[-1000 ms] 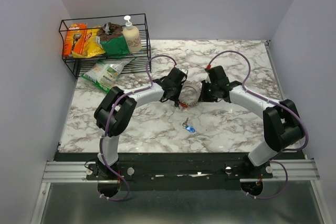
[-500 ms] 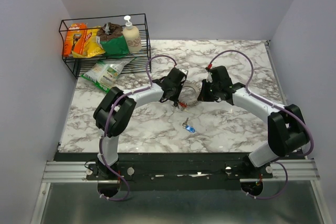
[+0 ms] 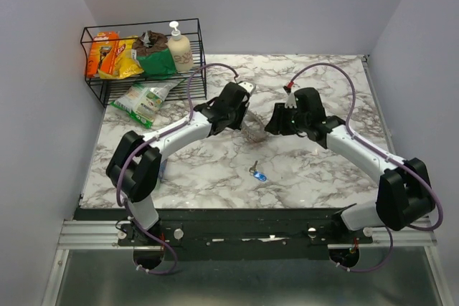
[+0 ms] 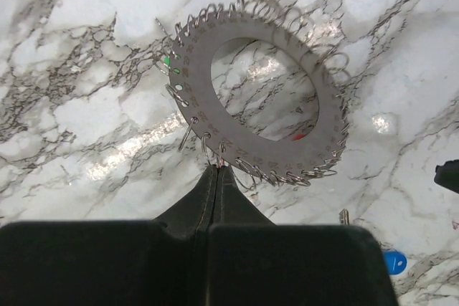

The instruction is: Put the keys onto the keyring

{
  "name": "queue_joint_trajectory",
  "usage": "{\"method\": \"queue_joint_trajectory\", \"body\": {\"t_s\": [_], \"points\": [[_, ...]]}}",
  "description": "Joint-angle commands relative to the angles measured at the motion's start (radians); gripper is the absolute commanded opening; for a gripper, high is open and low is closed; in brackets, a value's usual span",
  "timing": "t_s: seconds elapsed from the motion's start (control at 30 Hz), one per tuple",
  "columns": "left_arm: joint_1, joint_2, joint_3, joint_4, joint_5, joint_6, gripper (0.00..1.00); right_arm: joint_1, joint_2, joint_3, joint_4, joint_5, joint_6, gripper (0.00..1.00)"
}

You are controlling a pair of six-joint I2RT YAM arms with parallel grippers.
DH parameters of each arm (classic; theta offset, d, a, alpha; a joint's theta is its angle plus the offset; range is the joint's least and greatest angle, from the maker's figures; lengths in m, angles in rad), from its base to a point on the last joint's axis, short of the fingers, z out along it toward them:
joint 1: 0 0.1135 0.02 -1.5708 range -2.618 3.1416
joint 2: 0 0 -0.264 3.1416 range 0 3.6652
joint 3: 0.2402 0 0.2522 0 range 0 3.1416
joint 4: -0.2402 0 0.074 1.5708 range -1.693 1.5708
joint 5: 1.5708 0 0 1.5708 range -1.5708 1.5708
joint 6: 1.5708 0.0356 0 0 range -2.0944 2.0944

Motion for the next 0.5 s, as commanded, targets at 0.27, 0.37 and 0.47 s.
{"method": "queue_joint_trajectory", "body": {"t_s": [0.27,0.37,0.47], "points": [[-0.007,-0.22,0.072,-0.077,0.005,0.104,0.0,-0.004,-0.182,-0.036,0.126,-0.072,-0.072,0.79],[-0.007,-0.26,0.106,-0.11,0.011,0.125,0.0,-0.004,-0.202,-0.028,0.149,-0.104,-0.08,0.81],[-0.006,-0.289,0.138,-0.148,0.02,0.148,0.0,-0.004,-0.223,-0.011,0.172,-0.165,-0.091,0.83]]}}
